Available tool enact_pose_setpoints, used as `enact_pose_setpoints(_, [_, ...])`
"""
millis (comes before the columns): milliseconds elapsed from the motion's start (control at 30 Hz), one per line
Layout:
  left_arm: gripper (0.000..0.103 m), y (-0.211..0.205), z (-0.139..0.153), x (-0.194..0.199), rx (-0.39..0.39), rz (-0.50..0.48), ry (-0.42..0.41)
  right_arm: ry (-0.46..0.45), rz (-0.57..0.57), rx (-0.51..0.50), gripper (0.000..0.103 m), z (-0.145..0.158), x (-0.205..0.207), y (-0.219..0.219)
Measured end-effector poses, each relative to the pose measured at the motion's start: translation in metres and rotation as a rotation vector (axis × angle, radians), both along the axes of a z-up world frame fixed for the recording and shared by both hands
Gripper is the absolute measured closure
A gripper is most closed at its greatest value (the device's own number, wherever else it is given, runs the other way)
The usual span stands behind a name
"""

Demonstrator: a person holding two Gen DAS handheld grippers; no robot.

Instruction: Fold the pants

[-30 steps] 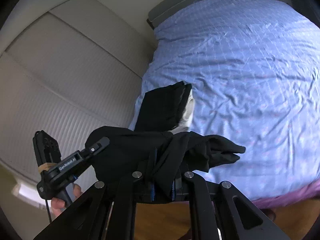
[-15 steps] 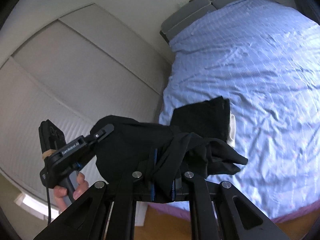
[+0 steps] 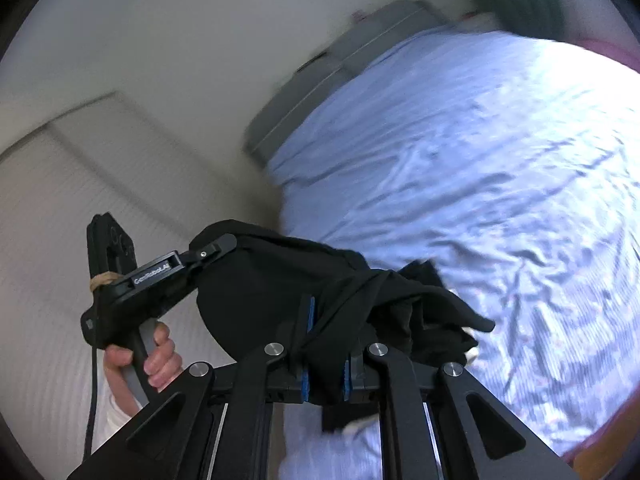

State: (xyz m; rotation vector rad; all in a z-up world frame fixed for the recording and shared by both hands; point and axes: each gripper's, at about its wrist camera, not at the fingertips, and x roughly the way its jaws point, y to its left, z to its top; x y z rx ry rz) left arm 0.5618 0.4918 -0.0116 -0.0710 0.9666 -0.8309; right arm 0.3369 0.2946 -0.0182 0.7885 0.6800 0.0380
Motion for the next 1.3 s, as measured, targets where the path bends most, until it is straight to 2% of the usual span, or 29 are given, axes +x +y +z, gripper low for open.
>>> enact_pose_setpoints(67, [0.095, -0.001, -0.011, 0.015, 0.015, -0.059, -0.013, 0.008, -0.073, 0.016, 0.091, -0.003, 0.001, 0.012])
enact_pose_setpoints(133, [0.095, 0.003, -0.030, 0.028, 0.062, -0.113, 0.007, 0.045, -0.119, -0.019, 0.091, -0.012, 0.007, 0.036])
enact_pose_setpoints(167, [0.095, 0.009, -0.051, 0.038, 0.115, -0.133, 0.023, 0.076, -0.126, -0.028, 0.091, -0.021, 0.011, 0.049])
enact_pose_setpoints(233, [0.095, 0.019, -0.081, 0.052, 0.176, -0.144, 0.066, 0.155, -0.111, -0.015, 0.091, -0.048, 0.024, 0.080])
enact_pose_setpoints(267, [0.094, 0.029, -0.111, 0.064, 0.227, -0.146, 0.110, 0.200, -0.099, -0.003, 0.091, -0.064, 0.031, 0.097])
enact_pose_setpoints(300, [0.095, 0.035, -0.125, 0.067, 0.256, -0.140, 0.133, 0.252, -0.078, 0.007, 0.091, -0.085, 0.039, 0.116])
enact_pose_setpoints(333, [0.095, 0.045, -0.156, 0.073, 0.313, -0.136, 0.180, 0.313, -0.053, 0.025, 0.091, -0.107, 0.046, 0.133])
enact_pose_setpoints(400, [0.095, 0.058, -0.194, 0.078, 0.393, -0.136, 0.222, 0.409, 0.009, 0.091, 0.091, -0.149, 0.057, 0.160])
enact_pose_setpoints(500, [0.094, 0.077, -0.219, 0.077, 0.413, -0.132, 0.259, 0.503, 0.057, 0.138, 0.091, -0.192, 0.065, 0.186])
enact_pose_setpoints(567, [0.094, 0.089, -0.229, 0.083, 0.401, -0.106, 0.287, 0.546, 0.068, 0.148, 0.091, -0.210, 0.072, 0.196])
enact_pose_setpoints(667, [0.086, 0.098, -0.235, 0.095, 0.432, -0.059, 0.299, 0.601, 0.084, 0.174, 0.091, -0.233, 0.075, 0.204])
enact_pose_setpoints(733, [0.076, 0.102, -0.237, 0.103, 0.472, -0.028, 0.283, 0.634, 0.102, 0.193, 0.091, -0.246, 0.084, 0.211])
enact_pose_setpoints(800, [0.064, 0.103, -0.231, 0.108, 0.564, 0.022, 0.208, 0.665, 0.104, 0.209, 0.090, -0.256, 0.086, 0.215])
enact_pose_setpoints(867, [0.060, 0.106, -0.218, 0.106, 0.619, 0.077, 0.118, 0.681, 0.100, 0.195, 0.090, -0.260, 0.090, 0.214])
enact_pose_setpoints(933, [0.053, 0.108, -0.203, 0.098, 0.678, 0.122, 0.025, 0.685, 0.096, 0.172, 0.084, -0.255, 0.089, 0.206])
enact_pose_setpoints(1000, [0.052, 0.108, -0.183, 0.077, 0.723, 0.132, -0.089, 0.659, 0.115, 0.124, 0.067, -0.240, 0.079, 0.193])
enact_pose_setpoints(1033, [0.047, 0.106, -0.170, 0.060, 0.716, 0.115, -0.137, 0.628, 0.120, 0.094, 0.065, -0.230, 0.074, 0.186])
enact_pose_setpoints(1067, [0.044, 0.105, -0.162, 0.048, 0.708, 0.114, -0.156, 0.580, 0.125, 0.036, 0.060, -0.216, 0.067, 0.175])
enact_pose_setpoints(1167, [0.039, 0.100, -0.136, 0.003, 0.667, 0.114, -0.192, 0.470, 0.124, -0.145, 0.029, -0.179, 0.040, 0.139])
enact_pose_setpoints(1267, [0.034, 0.078, -0.114, -0.044, 0.618, 0.107, -0.207, 0.392, 0.105, -0.306, 0.025, -0.148, 0.012, 0.094])
enact_pose_setpoints(1300, [0.032, 0.069, -0.108, -0.057, 0.607, 0.114, -0.214, 0.380, 0.097, -0.328, 0.022, -0.141, 0.004, 0.078])
